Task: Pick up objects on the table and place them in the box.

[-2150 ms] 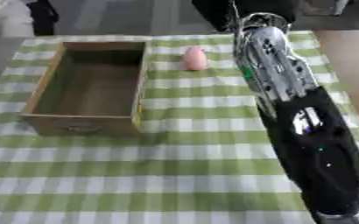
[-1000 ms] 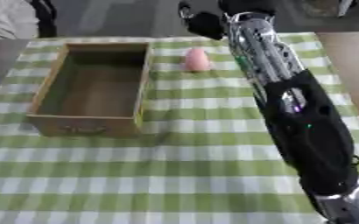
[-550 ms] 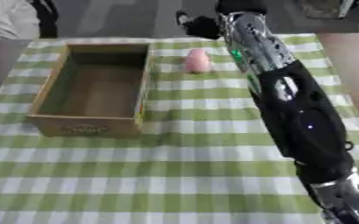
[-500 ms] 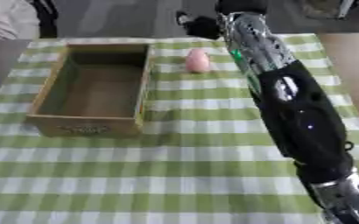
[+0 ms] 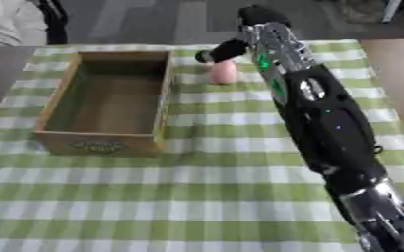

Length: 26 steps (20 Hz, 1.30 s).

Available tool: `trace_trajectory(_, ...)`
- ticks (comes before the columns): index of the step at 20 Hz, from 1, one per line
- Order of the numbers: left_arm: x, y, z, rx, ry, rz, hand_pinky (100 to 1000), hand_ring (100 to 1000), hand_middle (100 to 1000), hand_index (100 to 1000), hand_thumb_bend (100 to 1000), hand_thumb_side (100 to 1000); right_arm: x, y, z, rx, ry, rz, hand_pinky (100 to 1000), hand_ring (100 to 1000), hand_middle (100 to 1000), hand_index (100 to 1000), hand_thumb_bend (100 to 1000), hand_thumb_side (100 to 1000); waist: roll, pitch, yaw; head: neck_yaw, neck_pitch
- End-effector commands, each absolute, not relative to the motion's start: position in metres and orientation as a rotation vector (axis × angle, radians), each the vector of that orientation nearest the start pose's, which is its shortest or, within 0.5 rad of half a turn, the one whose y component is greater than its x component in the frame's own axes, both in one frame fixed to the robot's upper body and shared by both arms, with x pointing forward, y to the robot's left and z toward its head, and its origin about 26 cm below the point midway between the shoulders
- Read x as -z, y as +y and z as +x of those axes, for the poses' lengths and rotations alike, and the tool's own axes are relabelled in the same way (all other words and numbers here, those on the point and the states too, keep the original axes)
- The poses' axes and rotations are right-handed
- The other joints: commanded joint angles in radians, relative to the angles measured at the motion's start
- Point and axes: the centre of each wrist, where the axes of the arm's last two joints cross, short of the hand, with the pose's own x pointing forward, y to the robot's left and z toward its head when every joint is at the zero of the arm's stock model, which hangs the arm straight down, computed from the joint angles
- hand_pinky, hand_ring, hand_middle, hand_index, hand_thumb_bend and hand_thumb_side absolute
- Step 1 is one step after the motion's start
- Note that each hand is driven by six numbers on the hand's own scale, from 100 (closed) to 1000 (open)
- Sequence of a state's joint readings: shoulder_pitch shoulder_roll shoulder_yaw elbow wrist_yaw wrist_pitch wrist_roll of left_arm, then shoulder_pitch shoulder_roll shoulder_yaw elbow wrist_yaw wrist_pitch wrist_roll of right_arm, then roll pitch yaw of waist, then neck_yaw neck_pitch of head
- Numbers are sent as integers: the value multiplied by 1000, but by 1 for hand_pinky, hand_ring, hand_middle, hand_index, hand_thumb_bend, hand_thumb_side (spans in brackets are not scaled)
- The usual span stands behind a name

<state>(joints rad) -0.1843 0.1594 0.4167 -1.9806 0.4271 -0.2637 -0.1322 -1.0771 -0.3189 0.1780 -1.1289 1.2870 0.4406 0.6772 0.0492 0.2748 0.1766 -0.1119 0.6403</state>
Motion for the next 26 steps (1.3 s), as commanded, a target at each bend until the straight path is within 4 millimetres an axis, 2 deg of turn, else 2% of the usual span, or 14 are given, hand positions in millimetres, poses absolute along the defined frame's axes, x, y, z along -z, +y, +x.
trace_trajectory(1, -174, 353, 269, -168, -2531, -8, 556, 474, 546, 829, 100, 980, -292, -172, 469, -1240, -1064, -1105, 901, 941, 828, 1000, 740, 596, 4, -20, 3, -1, -5)
trace_trajectory(3, -174, 353, 269, -168, -2530, -9, 556, 474, 546, 829, 100, 981, -293, -167, 472, -1270, -1054, -1048, 904, 938, 824, 1000, 705, 532, 5, -21, 4, -2, -6)
trace_trajectory(6, -174, 353, 269, -168, -2529, -10, 556, 473, 546, 830, 100, 981, -293, -164, 476, -1288, -1039, -993, 904, 936, 821, 1000, 599, 473, 6, -20, 5, -2, -7)
trace_trajectory(12, -173, 353, 269, -168, -2528, -12, 556, 473, 546, 830, 100, 981, -292, -159, 483, -1258, -1012, -980, 896, 925, 815, 1000, 413, 480, 6, -19, 7, -2, -8)
trace_trajectory(13, -173, 353, 269, -168, -2527, -12, 556, 473, 546, 830, 100, 981, -292, -159, 484, -1245, -1010, -987, 894, 925, 816, 1000, 352, 502, 5, -19, 8, -2, -9)
trace_trajectory(23, -173, 353, 269, -168, -2528, -12, 556, 472, 545, 830, 100, 981, -289, -165, 492, -1138, -979, -1024, 892, 924, 832, 1000, 268, 511, 7, -16, 9, -1, -13)
trace_trajectory(25, -173, 353, 269, -168, -2527, -12, 556, 472, 545, 830, 100, 981, -287, -166, 494, -1133, -967, -1010, 895, 930, 852, 1000, 306, 489, 8, -15, 9, -1, -13)
trace_trajectory(26, -173, 353, 269, -168, -2528, -13, 556, 472, 545, 830, 100, 980, -287, -167, 494, -1134, -959, -995, 897, 934, 866, 1000, 360, 457, 8, -14, 9, -1, -13)
